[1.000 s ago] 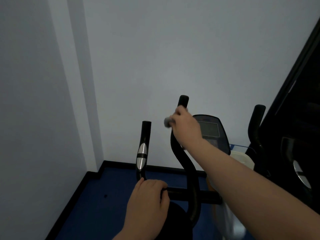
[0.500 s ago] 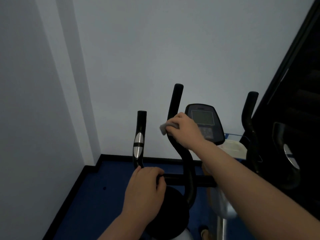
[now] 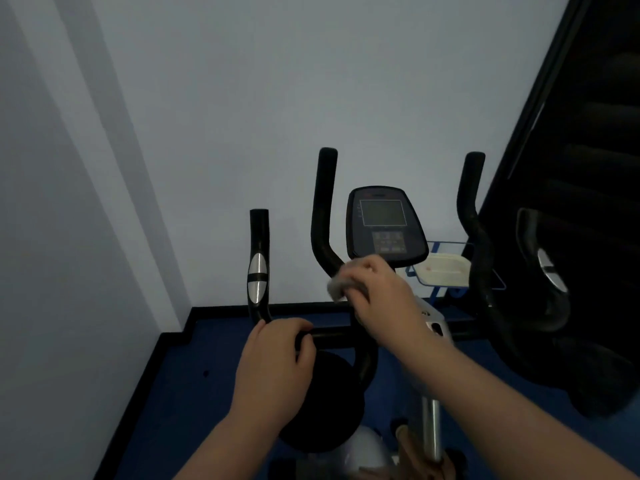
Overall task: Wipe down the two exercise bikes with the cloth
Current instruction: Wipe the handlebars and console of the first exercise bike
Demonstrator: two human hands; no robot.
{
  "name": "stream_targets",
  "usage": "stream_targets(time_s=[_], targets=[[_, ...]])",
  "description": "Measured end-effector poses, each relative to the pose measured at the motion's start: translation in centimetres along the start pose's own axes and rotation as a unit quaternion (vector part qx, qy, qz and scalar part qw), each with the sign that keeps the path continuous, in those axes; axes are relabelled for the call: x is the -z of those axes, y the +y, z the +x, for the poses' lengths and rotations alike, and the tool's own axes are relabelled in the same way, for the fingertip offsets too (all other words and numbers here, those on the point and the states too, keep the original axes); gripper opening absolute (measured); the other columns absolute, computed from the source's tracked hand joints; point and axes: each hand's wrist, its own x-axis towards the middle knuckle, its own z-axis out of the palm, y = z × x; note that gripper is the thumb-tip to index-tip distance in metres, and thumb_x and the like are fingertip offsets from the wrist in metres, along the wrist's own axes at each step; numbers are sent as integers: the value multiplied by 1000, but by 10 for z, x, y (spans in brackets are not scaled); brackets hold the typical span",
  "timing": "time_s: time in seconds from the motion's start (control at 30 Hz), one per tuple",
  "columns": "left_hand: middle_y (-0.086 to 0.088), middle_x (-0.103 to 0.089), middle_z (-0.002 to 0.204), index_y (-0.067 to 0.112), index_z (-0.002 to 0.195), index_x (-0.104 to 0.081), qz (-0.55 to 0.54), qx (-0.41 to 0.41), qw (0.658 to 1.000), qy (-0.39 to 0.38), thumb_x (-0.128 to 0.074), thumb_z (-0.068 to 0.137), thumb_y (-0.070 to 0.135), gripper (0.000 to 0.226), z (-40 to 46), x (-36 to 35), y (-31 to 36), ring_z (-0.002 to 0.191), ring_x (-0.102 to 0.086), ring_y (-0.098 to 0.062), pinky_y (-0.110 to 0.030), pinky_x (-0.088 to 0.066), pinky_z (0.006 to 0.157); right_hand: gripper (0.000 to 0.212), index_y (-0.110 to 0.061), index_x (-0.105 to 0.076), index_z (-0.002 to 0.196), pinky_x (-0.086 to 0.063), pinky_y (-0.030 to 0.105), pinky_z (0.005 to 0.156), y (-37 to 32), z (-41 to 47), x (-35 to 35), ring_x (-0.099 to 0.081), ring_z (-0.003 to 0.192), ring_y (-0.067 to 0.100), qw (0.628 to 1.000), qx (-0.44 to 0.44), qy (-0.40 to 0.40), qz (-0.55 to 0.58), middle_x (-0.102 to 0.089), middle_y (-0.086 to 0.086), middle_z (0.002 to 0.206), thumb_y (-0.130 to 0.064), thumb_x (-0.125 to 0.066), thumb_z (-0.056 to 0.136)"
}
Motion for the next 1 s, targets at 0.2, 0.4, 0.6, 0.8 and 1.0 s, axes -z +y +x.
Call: stream_targets(time_s=[0.2,0.4,0.6,0.8,1.0], targets=[[24,-56,96,31,108,-66,-3,-6,1000,-3,-51,94,25,21,0,1,-5,91,-41,11,-33,-41,101,27,-46,-70,82,-39,9,78,4,-28,36,-54,90,-9,987,-49,-115,98,-60,-19,90,-20,-70,83],[24,-54,93,27,111,-67,-17,-1,1000,-10,-53,94,21,22,-1,0,-4,88,-42,8,-36,-41,102,15,-28,-72,98,-43,21,79,-5,-14,5,-57,92,12,981,-132,68,128,-56,-3,102,-21,-63,90],[26,-53,94,28,110,-66,-15,-8,1000,-18,-53,94,20,22,0,0,-3,95,-39,24,-38,-38,105,25,-34,-72,103,-48,14,74,0,-111,-2,-57,90,3,979,-91,79,165,-52,-17,94,-17,-72,84],[21,-55,96,26,110,-67,-9,-6,1000,-16,-54,93,19,22,2,-1,-6,97,-47,0,-36,-42,99,12,-26,-73,97,-38,4,76,0,-49,16,-52,89,-7,981,-105,63,149,-55,-8,94,-19,-68,88],[21,-57,97,28,109,-67,-8,-1,1000,-26,-54,92,21,22,0,-1,-4,101,-51,-9,-36,-43,97,23,-29,-70,110,-39,7,86,-3,-113,-12,-51,102,-3,978,-84,79,174,-47,-19,106,-38,-61,91]])
